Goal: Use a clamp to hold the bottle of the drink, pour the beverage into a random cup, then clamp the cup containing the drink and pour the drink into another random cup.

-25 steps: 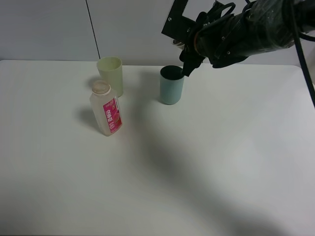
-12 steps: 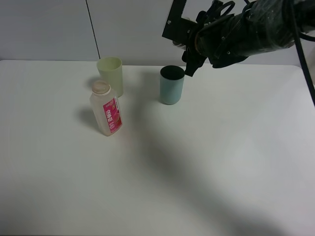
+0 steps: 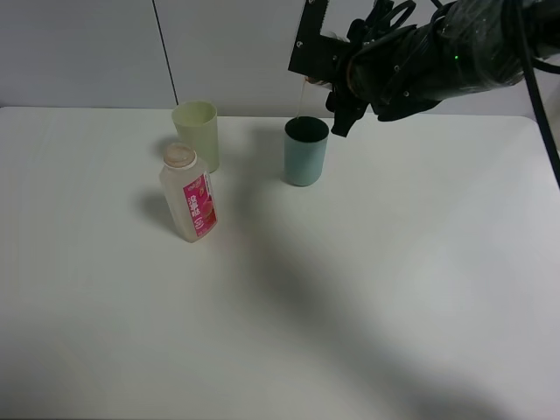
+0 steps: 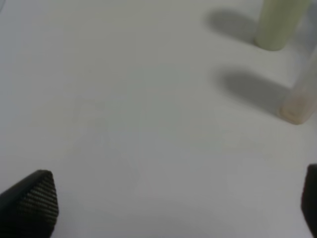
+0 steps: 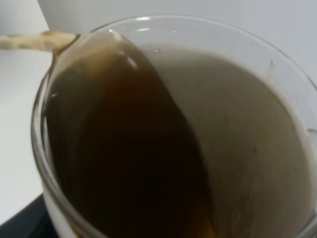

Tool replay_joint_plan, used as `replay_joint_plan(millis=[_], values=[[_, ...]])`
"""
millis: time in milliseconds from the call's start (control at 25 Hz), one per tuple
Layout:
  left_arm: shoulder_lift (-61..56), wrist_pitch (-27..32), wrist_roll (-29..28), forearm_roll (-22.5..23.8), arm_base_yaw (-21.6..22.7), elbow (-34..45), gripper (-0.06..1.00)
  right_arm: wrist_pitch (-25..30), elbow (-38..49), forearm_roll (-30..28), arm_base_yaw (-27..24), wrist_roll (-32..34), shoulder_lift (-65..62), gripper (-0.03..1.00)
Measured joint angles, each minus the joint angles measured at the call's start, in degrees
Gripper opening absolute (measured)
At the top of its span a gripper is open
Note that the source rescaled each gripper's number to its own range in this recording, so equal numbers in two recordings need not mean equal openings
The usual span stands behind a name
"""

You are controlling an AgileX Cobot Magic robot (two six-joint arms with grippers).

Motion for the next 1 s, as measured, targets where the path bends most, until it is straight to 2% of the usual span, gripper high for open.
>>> replay_joint_plan(millis=[1000], values=[[0.0,0.0,0.0,0.0,0.0,0.0,1.0,0.0,0.0,0.0,0.0,-5.0,0.0,0.0]])
